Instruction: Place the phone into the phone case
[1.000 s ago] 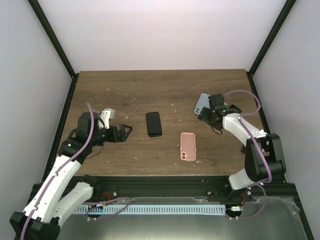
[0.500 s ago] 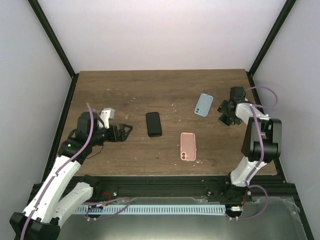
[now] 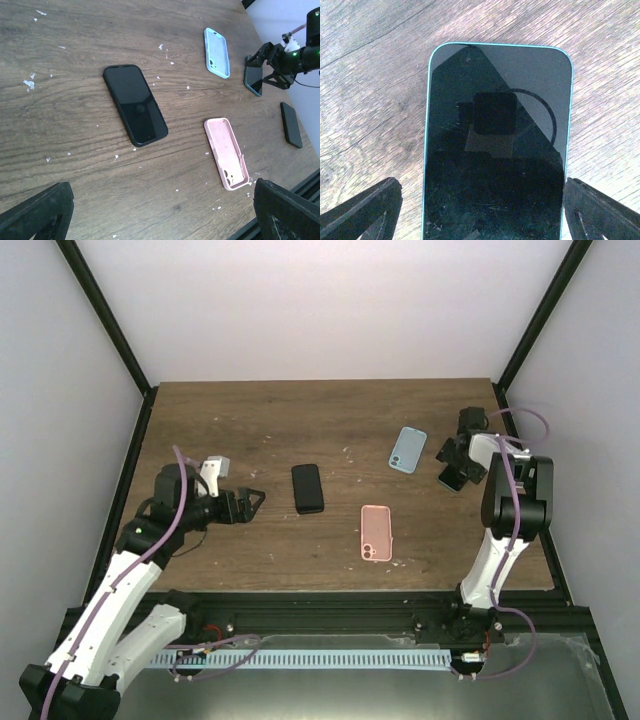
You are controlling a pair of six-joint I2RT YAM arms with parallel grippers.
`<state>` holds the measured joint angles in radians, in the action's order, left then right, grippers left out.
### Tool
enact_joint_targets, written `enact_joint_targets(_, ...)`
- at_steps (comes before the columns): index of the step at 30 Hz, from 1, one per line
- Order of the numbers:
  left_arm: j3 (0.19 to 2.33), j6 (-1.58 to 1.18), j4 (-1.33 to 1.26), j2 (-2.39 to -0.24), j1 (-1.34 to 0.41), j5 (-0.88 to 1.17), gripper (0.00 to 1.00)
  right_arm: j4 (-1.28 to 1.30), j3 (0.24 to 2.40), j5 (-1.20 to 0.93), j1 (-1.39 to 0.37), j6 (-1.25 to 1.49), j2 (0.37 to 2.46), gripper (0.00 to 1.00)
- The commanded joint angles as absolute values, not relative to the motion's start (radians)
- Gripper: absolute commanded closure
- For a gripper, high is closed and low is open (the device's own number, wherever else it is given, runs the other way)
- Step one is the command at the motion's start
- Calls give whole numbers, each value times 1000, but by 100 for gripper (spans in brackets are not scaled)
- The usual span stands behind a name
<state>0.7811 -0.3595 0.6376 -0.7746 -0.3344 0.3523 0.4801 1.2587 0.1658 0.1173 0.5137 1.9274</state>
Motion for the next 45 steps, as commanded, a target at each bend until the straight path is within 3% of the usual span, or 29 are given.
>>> enact_joint_targets(1, 769, -351, 628, -765, -331, 358, 1, 486, 1291, 185, 144, 529, 1949, 11)
enact_joint_targets(12, 769, -351, 624, -772, -331, 360, 0, 499, 1301, 186, 152, 505, 1953, 6)
enact_joint_targets(26, 770, -350, 625, -779, -329, 355, 1, 450, 1274, 91, 153, 447, 1972, 22)
enact_joint_targets(45, 767, -350, 621, -790, -322, 360, 1, 433, 955, -38, 96, 393, 1701, 27)
